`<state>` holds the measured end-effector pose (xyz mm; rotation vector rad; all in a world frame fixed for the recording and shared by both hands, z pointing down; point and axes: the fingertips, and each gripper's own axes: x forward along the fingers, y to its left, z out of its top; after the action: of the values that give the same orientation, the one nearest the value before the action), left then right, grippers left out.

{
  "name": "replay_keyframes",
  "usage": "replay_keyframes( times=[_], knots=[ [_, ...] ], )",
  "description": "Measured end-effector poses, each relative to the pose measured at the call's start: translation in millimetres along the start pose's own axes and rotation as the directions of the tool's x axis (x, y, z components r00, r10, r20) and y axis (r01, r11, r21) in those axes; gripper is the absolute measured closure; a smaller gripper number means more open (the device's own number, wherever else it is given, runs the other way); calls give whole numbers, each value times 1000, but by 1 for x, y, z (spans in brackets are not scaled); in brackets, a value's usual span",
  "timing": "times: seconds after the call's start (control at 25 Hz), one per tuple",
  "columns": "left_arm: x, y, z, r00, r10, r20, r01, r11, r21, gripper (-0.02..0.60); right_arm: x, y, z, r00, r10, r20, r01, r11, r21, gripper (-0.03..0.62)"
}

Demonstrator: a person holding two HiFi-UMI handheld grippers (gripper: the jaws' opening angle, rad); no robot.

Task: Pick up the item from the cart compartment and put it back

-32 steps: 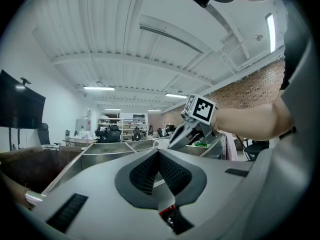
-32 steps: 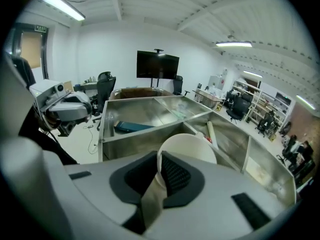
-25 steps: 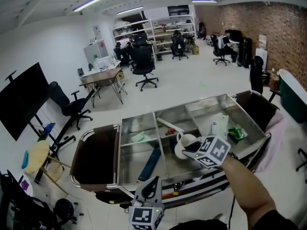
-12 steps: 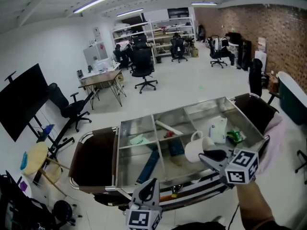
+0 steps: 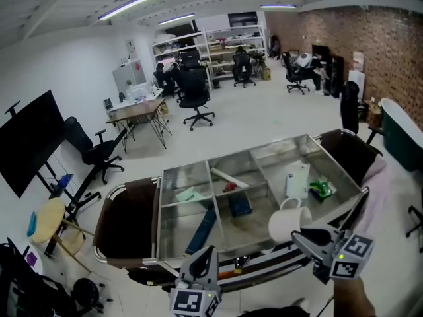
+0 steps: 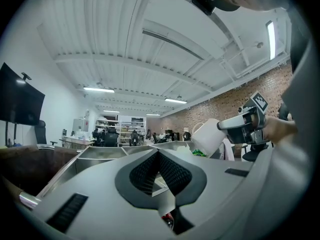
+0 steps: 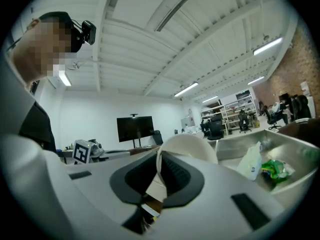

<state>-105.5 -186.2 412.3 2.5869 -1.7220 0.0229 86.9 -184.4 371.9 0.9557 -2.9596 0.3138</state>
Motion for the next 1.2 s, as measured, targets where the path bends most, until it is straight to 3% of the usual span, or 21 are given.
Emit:
replay_keyframes(
  times=[0.44, 0.6, 0.92, 1.2],
  knots=[
    [2, -10, 1, 999, -25, -28, 26, 999, 38, 581, 5, 5, -8, 1000, 8, -13, -8, 1000, -2, 549],
    [2, -5, 5, 1000, -18, 1, 18, 1000, -1, 581, 8, 4, -8, 1000, 8, -15, -8, 1000, 1, 549],
    [10, -4, 14, 1000, -13, -8, 13, 999, 35, 581, 10, 2, -9, 1000, 9, -28, -9, 1000, -7, 549],
    [16, 7, 25, 1000, 3, 29, -4, 998, 61, 581, 15, 0, -9, 999, 8, -41, -9, 1000, -21, 549]
  ],
)
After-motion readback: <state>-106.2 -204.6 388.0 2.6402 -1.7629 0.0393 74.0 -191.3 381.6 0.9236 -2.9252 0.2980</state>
